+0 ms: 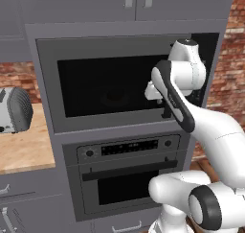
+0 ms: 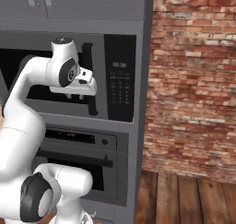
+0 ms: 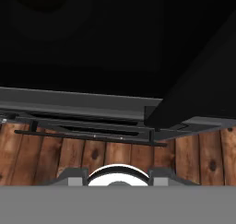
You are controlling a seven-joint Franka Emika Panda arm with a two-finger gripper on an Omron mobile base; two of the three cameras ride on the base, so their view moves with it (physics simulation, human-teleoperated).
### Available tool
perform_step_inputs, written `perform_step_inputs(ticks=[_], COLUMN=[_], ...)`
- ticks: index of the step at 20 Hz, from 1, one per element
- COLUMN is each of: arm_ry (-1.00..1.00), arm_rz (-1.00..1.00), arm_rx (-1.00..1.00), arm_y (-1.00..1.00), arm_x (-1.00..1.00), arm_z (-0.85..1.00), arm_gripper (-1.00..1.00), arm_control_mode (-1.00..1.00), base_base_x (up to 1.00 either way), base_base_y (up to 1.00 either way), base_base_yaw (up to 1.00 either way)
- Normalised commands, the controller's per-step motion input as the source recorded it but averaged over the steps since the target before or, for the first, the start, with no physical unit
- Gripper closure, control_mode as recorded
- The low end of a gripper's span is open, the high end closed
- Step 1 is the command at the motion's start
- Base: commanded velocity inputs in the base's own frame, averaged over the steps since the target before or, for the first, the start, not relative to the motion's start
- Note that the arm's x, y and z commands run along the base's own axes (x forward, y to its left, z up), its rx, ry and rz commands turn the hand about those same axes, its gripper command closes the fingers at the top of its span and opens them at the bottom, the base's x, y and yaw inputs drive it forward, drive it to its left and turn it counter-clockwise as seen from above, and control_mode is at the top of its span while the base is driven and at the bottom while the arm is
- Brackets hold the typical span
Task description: Retrieve the reheated potato from the microwave, then place the potato, cheese, and condiment on the cutting board.
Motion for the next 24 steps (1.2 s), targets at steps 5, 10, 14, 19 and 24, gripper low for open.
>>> perform_step_inputs(ticks=[5,10,14,19,24], arm_ry=[-0.03,-0.18,-0.23,-0.09,-0.04], arm_rz=[0.00,0.00,-0.01,-0.02,0.00], arm_rx=[0.00,0.00,0.02,0.02,0.04], arm_y=[-0.01,-0.11,-0.17,-0.16,-0.19], arm_x=[-0.11,-0.19,-0.12,-0.02,0.00], arm_z=[0.00,0.00,0.00,0.00,0.00], arm_gripper=[-1.00,-1.00,-1.00,-1.00,-1.00], arm_control_mode=[-1.00,-1.00,-1.00,-1.00,-1.00], base_base_x=[0.00,0.00,0.00,0.00,0.00], base_base_y=[0.00,0.00,0.00,0.00,0.00], base_base_yaw=[0.00,0.00,0.00,0.00,0.00])
